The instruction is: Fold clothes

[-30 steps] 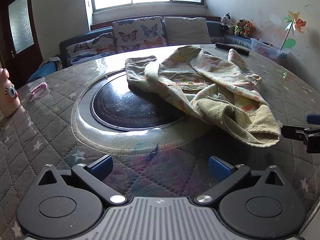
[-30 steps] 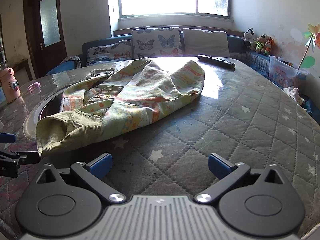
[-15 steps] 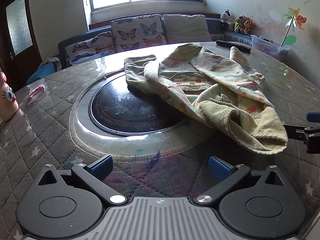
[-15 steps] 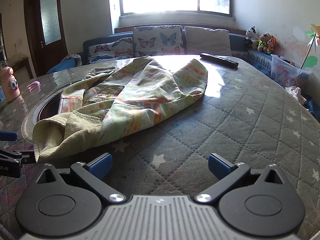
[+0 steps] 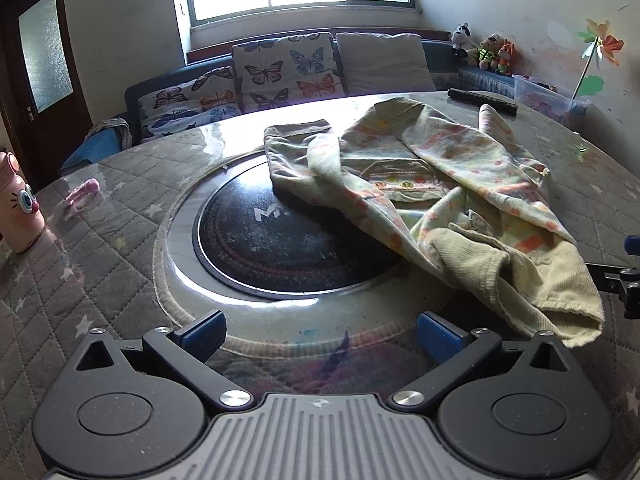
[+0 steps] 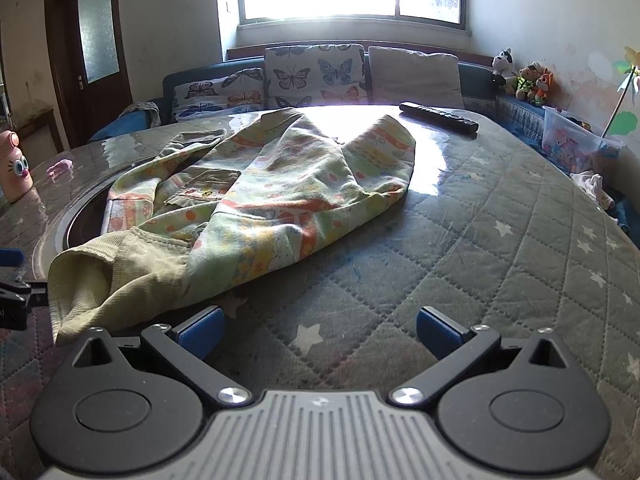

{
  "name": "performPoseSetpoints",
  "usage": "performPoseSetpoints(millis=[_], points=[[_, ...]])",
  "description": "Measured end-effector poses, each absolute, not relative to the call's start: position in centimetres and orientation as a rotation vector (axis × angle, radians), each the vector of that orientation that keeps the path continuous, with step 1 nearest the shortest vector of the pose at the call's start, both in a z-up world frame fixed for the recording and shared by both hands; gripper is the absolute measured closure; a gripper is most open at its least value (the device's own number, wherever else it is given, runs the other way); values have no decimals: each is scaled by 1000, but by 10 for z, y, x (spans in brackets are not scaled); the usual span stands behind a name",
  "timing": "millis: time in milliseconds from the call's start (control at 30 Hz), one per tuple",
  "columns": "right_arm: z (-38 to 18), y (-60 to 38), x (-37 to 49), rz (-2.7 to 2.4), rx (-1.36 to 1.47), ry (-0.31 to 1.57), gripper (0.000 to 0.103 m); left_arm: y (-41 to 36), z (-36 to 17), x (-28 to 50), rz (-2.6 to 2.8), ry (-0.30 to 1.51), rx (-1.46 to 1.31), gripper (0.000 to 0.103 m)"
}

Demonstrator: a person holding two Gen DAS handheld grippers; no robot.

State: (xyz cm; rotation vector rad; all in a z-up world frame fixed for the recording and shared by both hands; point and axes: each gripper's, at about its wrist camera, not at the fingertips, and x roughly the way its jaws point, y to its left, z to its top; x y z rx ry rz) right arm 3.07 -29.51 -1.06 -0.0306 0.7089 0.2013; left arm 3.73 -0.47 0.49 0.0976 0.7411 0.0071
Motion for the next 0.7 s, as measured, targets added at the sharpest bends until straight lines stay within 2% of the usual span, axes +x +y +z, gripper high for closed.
performPoseSetpoints(millis=[700], points=[[21,-289,101,254,-73,671,1,-12,37,116,18,647,182,1]])
